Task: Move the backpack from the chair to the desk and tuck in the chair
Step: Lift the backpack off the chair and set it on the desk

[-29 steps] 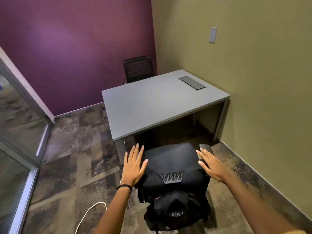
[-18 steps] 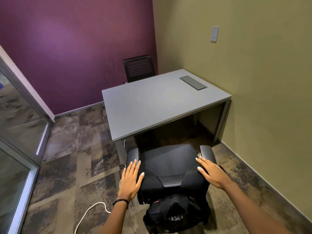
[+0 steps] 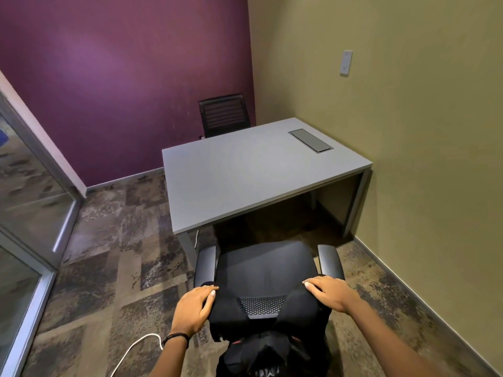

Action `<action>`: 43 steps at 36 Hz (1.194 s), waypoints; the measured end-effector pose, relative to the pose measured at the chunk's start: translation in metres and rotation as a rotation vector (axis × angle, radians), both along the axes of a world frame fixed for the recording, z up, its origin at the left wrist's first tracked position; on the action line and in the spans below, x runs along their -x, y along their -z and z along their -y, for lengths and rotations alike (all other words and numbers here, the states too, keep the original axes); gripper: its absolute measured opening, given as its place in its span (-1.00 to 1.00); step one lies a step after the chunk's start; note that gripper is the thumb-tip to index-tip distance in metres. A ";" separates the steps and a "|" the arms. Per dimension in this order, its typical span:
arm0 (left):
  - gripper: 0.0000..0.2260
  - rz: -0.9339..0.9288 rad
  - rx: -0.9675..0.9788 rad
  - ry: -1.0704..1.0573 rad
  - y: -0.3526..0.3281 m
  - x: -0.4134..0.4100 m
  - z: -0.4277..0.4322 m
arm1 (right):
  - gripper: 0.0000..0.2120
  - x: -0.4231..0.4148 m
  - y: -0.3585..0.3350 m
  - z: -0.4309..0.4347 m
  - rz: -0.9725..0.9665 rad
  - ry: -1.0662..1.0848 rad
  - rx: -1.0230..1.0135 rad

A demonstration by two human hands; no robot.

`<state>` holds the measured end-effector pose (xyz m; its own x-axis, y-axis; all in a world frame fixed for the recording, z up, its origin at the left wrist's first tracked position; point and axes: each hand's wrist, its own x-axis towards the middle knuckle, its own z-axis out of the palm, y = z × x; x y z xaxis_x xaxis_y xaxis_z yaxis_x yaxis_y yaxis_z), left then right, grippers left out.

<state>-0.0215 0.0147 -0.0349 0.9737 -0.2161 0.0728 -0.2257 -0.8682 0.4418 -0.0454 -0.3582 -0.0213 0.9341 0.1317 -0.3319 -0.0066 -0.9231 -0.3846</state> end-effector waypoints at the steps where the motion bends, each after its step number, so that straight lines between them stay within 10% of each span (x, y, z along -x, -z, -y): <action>1: -0.61 0.003 0.007 -0.016 0.000 0.001 0.001 | -0.60 -0.001 0.000 0.000 -0.002 -0.007 -0.003; 43: -0.31 -0.038 -0.089 -0.132 -0.017 0.009 0.012 | -0.64 -0.012 0.011 -0.012 -0.025 -0.073 -0.103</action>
